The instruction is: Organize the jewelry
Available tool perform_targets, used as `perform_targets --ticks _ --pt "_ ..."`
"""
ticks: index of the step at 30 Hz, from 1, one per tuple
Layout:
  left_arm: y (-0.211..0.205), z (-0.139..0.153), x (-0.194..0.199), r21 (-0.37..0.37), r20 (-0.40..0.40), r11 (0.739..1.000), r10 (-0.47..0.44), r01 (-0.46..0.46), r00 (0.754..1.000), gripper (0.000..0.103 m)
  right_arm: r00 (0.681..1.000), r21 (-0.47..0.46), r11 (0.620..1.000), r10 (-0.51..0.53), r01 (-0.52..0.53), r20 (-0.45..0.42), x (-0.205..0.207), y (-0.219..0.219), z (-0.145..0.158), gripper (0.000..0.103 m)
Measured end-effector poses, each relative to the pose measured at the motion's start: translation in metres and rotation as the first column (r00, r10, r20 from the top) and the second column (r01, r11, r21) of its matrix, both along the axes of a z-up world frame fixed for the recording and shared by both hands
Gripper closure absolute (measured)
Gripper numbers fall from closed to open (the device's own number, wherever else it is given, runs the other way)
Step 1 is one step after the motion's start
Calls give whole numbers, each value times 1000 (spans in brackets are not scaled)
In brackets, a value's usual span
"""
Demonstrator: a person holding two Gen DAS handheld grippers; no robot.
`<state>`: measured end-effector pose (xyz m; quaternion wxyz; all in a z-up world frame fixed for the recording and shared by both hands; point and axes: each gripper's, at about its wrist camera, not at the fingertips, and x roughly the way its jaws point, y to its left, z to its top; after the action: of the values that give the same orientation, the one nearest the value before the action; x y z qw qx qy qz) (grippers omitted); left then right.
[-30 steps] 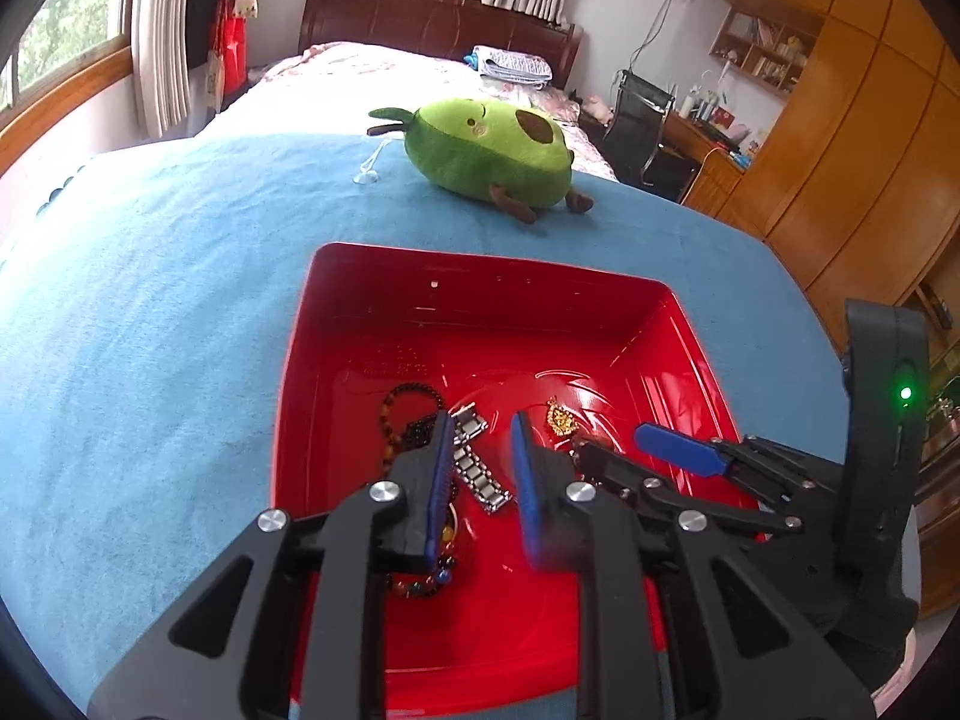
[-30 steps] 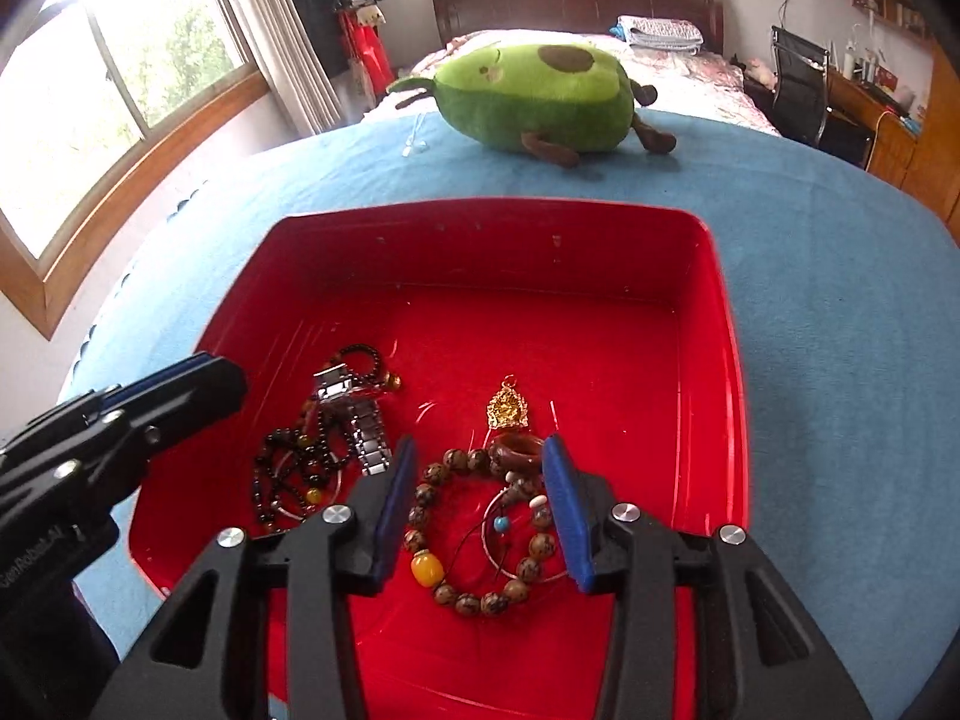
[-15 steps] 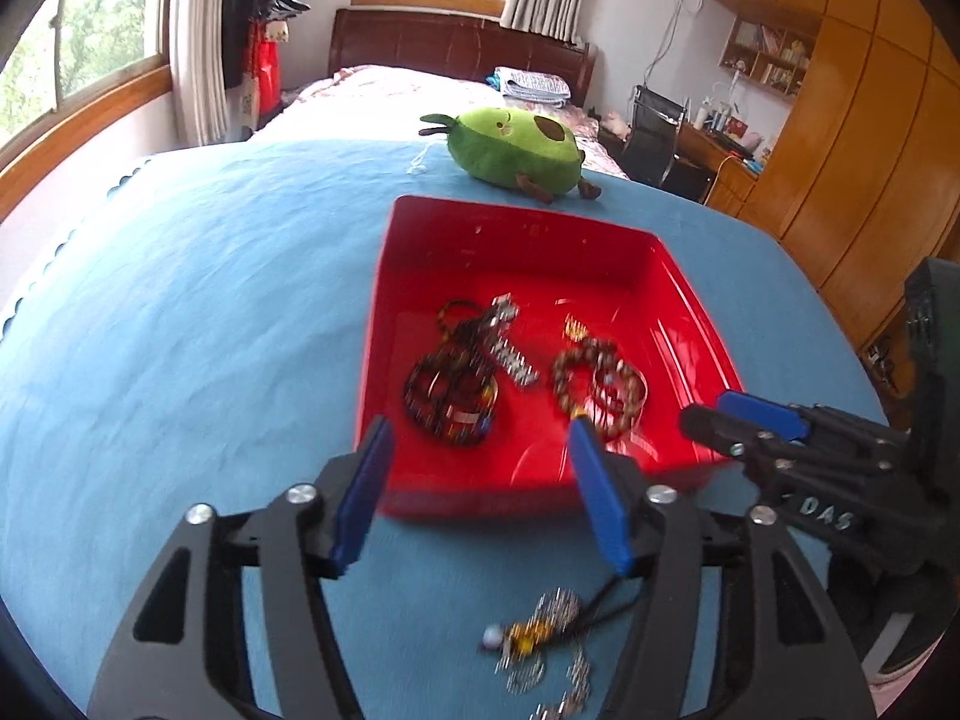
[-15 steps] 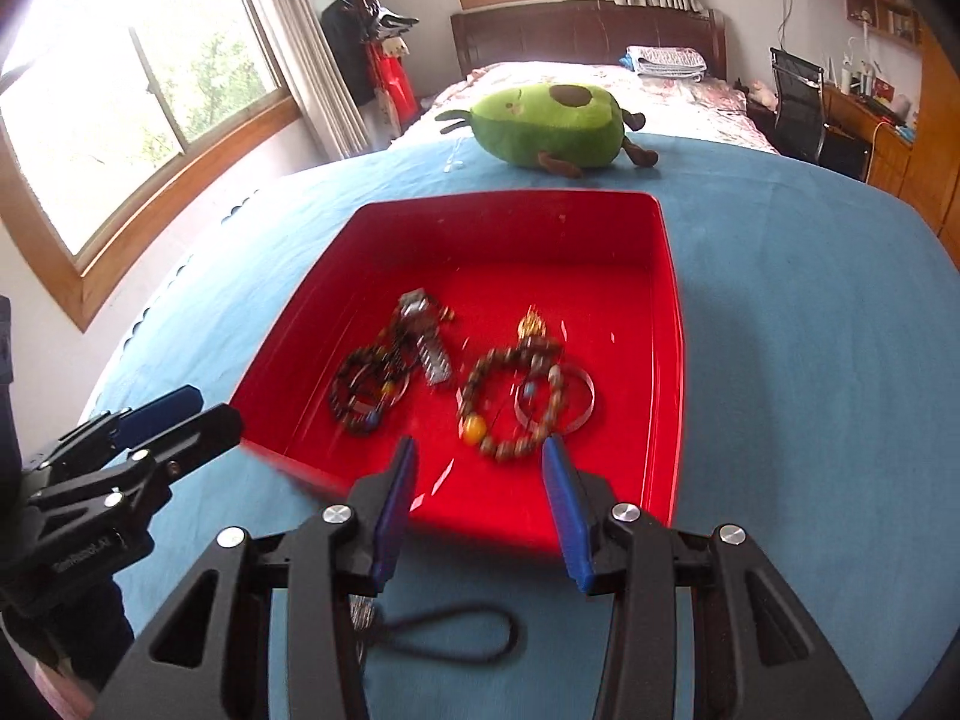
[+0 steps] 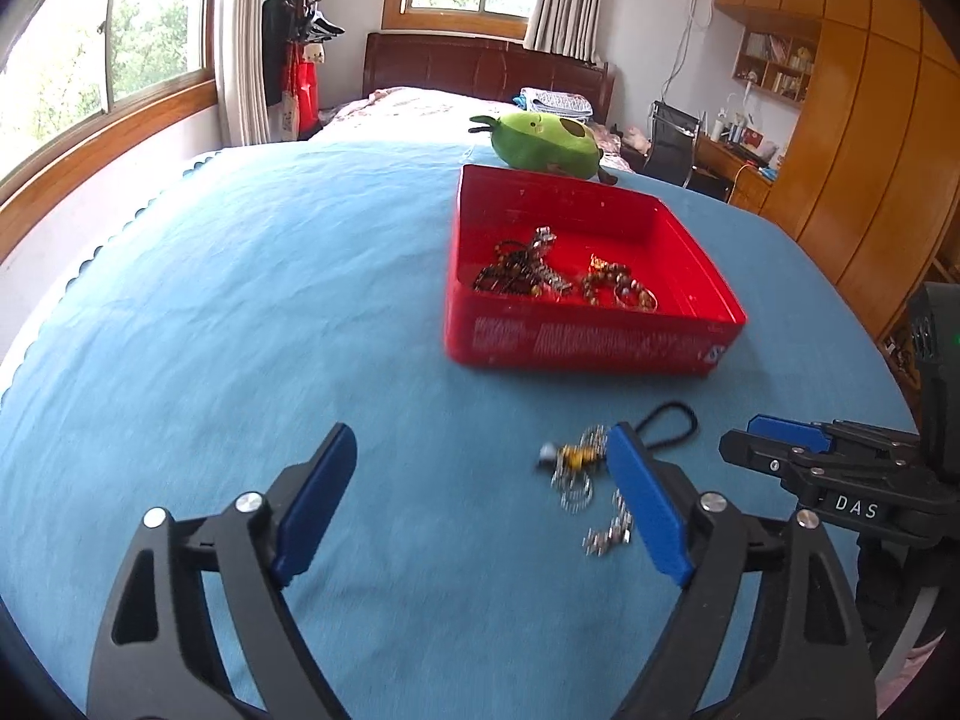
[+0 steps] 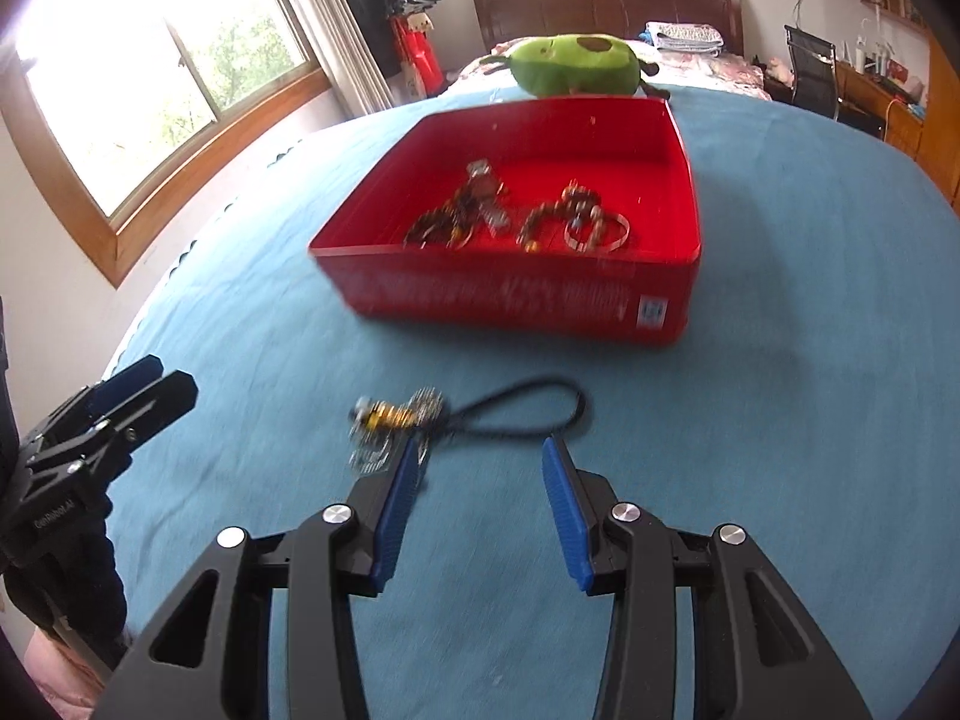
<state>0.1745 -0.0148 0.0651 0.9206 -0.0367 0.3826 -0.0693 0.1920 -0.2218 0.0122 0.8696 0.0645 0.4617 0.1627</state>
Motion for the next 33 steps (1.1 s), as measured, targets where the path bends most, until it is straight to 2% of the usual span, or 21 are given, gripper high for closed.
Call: perform_targets --ticks 9,14,18,21,25,28,33 --pt "11 -5 -39 -1 10 1000 -28 28 1000 12 1000 21 999 28 -28 -2 -39 17 -5 60" --pt "25 -16 -24 5 -44 1000 -13 13 999 7 1000 27 999 18 -17 -18 -43 24 -7 60" --pt "40 -36 0 61 -109 997 44 -38 993 6 999 29 1000 -4 5 -39 -35 29 -8 60" --pt "49 -51 10 50 -158 997 62 -55 985 6 998 24 1000 -5 6 -60 -25 37 -11 60" --pt "59 -59 14 62 -169 996 77 -67 983 6 995 19 1000 -8 10 -101 -10 48 -20 60" --pt "67 -58 13 26 -177 996 86 -83 980 6 990 -3 1000 -15 15 -139 3 58 -30 60" --pt "69 -56 11 11 -180 996 89 -89 980 6 985 -58 997 -54 45 -165 19 66 -44 58"
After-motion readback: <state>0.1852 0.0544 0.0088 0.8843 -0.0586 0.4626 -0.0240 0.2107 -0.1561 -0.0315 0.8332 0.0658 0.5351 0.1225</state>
